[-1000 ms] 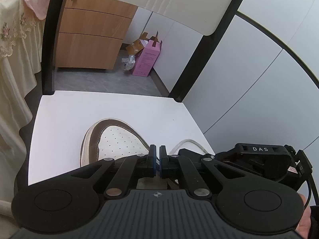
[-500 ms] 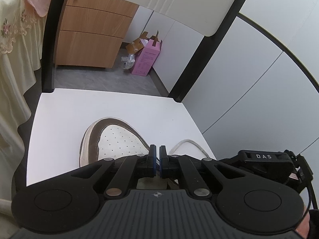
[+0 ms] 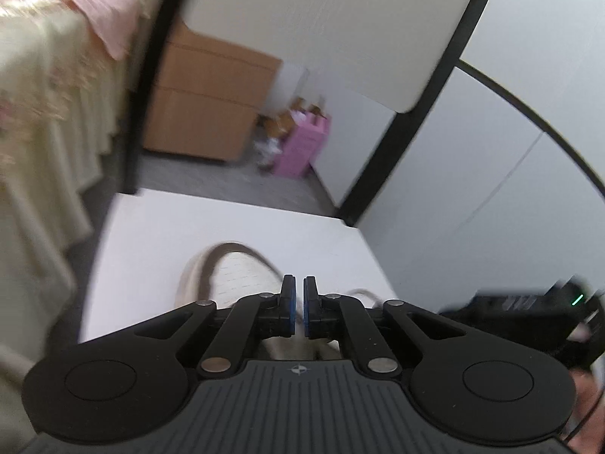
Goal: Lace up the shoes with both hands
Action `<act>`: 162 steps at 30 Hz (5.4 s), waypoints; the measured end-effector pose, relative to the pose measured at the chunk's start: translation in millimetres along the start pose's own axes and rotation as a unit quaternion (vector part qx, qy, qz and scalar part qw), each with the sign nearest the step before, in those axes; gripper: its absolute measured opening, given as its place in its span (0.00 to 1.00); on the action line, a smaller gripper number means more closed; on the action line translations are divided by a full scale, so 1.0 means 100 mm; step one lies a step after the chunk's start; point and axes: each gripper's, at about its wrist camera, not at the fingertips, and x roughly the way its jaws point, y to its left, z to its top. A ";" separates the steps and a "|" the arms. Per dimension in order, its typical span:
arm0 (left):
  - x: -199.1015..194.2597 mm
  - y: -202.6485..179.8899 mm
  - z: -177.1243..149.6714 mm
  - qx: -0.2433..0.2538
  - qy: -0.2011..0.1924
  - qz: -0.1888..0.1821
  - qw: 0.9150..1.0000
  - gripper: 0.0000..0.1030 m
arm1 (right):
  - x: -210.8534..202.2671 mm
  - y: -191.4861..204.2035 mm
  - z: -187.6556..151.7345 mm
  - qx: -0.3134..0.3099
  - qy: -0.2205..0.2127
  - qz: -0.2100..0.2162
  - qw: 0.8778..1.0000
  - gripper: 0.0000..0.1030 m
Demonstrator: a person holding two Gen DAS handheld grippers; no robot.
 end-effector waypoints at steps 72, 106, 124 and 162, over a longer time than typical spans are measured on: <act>0.04 -0.37 -0.53 0.191 0.019 0.121 0.974 0.40 | -0.17 2.00 -0.56 -0.434 -0.149 0.076 0.885 0.03; 0.10 -0.47 -0.49 0.174 0.022 0.133 0.976 0.41 | -1.09 4.80 -0.93 -0.552 -0.309 0.152 0.759 0.03; -0.75 -0.40 -0.59 0.166 -0.091 0.134 0.973 0.48 | -0.34 3.55 -0.74 -0.466 -0.215 -0.060 0.856 0.03; -0.93 -1.44 -0.53 0.231 -0.114 0.237 0.937 0.49 | -0.34 1.58 -0.36 -0.341 0.003 0.050 0.939 0.03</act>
